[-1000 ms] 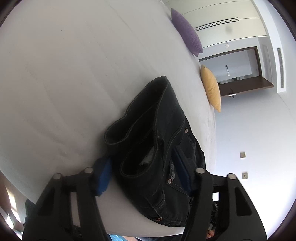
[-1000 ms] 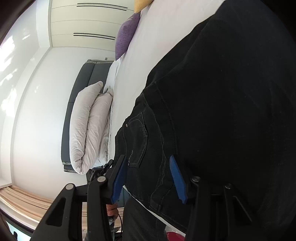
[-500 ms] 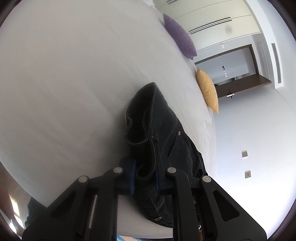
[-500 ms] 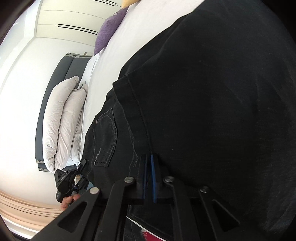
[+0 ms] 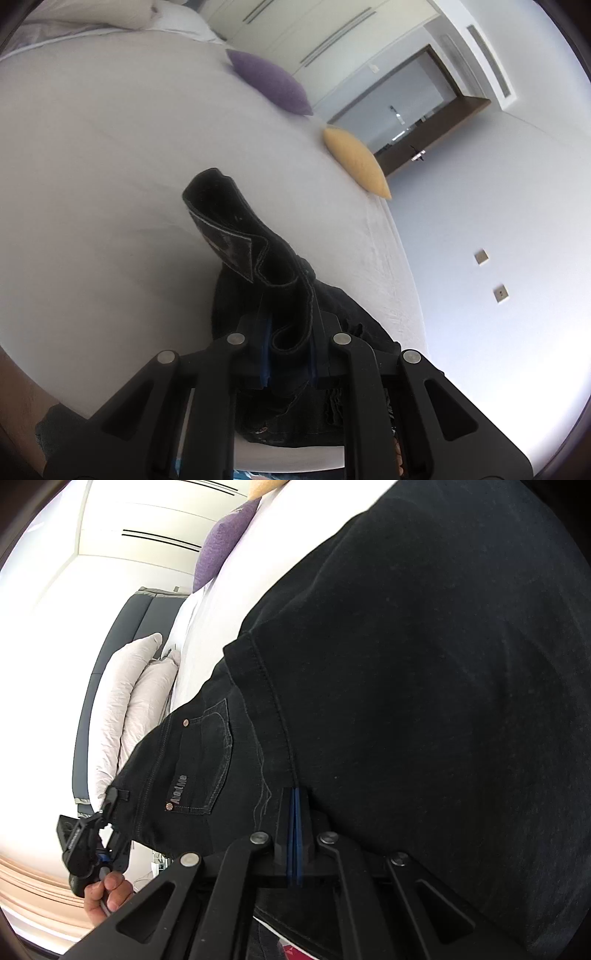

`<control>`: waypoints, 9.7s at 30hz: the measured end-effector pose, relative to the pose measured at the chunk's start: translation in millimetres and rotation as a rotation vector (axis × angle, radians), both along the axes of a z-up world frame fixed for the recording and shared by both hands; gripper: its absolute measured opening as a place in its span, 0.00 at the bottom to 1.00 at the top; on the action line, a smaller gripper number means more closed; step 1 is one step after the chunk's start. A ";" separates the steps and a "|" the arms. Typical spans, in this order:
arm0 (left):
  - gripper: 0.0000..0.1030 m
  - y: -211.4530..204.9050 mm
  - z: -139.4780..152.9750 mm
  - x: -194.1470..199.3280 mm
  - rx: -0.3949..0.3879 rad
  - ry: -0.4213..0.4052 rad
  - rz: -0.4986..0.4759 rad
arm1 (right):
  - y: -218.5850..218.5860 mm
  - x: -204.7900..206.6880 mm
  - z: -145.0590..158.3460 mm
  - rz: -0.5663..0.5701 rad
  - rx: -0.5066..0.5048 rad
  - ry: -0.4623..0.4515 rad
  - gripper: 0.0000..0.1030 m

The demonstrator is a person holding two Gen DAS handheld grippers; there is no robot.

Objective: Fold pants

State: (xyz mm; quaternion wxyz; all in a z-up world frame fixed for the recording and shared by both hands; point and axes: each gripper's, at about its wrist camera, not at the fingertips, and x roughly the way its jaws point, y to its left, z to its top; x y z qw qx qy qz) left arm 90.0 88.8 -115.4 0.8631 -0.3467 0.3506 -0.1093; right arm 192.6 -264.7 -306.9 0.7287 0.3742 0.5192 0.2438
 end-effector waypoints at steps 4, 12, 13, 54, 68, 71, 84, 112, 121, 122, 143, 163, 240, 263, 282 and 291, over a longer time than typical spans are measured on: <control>0.11 -48.2 27.9 1.2 0.053 -0.043 -0.102 | -19.2 -18.5 14.6 -0.038 0.067 -0.038 0.27; 0.11 -168.0 45.7 9.5 0.163 -0.068 -0.323 | -111.3 -71.2 20.6 -0.206 0.147 -0.092 0.30; 0.11 -184.3 45.3 9.5 0.179 -0.068 -0.352 | -126.2 -77.7 18.8 -0.242 0.156 -0.095 0.30; 0.27 -420.1 -45.5 18.3 0.578 0.064 -0.754 | -229.6 -127.0 17.0 -0.540 0.179 -0.116 0.30; 0.52 -336.5 13.8 6.2 0.418 -0.017 -0.651 | -216.0 -114.2 72.1 -0.461 0.139 -0.226 0.38; 0.52 -294.8 11.2 22.5 0.422 0.006 -0.556 | -185.1 -99.2 88.2 -0.354 0.158 -0.249 0.39; 0.52 -249.6 -58.4 29.0 0.463 0.128 -0.486 | -132.9 -93.3 6.1 -0.241 0.109 0.000 0.00; 0.63 -239.4 -36.4 13.3 0.448 0.009 -0.540 | -182.0 -1.0 24.5 -0.359 0.146 -0.083 0.41; 0.63 -221.5 -21.9 110.1 0.480 0.021 -0.500 | -149.0 -65.4 63.0 -0.208 0.147 -0.151 0.53; 0.63 -226.7 -26.4 121.0 0.492 0.038 -0.519 | -150.9 -71.7 68.3 -0.219 0.119 -0.166 0.53; 0.74 -239.8 -58.2 109.1 0.512 0.030 -0.505 | -134.3 -71.5 8.6 -0.153 0.090 -0.049 0.01; 0.80 -214.6 -121.0 32.7 0.495 -0.081 -0.493 | -157.8 36.1 3.8 -0.260 0.160 -0.079 0.25; 0.10 -151.4 -20.1 118.2 0.395 0.148 -0.450 | -78.0 -6.2 117.3 0.011 -0.471 -0.326 0.18; 0.10 -170.5 -56.9 262.3 0.546 0.143 -0.390 | -101.5 127.5 81.4 -0.079 -0.422 -0.294 0.18; 1.00 -133.5 26.9 137.8 0.671 -0.128 -0.148 | -119.8 4.9 157.5 -0.217 -0.642 -0.475 0.73; 1.00 -140.0 129.2 -1.0 0.780 -0.451 0.075 | -98.5 -135.9 267.1 -0.420 -0.728 -0.969 1.00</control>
